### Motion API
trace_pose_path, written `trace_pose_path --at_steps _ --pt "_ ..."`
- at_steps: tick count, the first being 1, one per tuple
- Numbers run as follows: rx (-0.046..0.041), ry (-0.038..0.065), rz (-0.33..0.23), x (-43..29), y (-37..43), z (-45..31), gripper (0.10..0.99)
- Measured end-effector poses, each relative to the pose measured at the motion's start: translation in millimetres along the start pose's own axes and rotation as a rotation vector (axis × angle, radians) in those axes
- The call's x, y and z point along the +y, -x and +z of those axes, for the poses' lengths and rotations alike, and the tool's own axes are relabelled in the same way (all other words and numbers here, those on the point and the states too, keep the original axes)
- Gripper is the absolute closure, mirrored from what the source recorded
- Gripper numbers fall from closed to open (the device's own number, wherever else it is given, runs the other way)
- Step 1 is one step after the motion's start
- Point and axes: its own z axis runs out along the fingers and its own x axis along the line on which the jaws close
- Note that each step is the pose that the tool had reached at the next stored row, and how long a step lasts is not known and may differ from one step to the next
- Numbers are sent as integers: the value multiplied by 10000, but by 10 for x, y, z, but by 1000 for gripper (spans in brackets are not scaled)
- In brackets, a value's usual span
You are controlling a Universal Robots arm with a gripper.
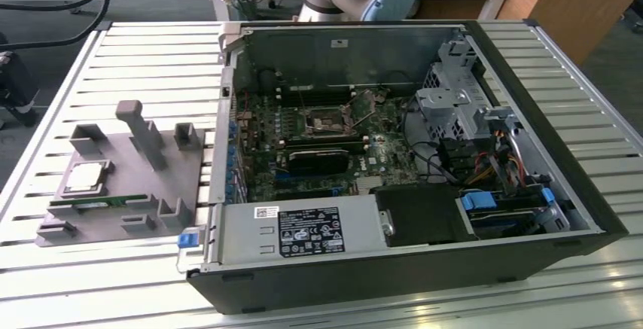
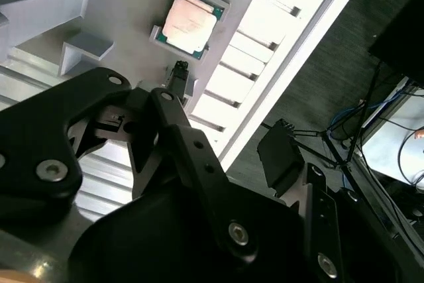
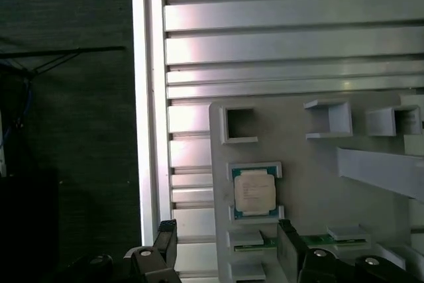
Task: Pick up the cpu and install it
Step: 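Pick up the cpu and move it towards the insertion slot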
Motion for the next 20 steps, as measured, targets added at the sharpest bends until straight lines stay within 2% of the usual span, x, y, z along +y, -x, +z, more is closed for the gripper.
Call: trace_pose_path --at_steps 6,13,20 --pt "83 -6 3 -1 5 84 380" --pt "90 -5 2 -1 7 162 380" --pt "91 -2 3 -2 7 208 380"
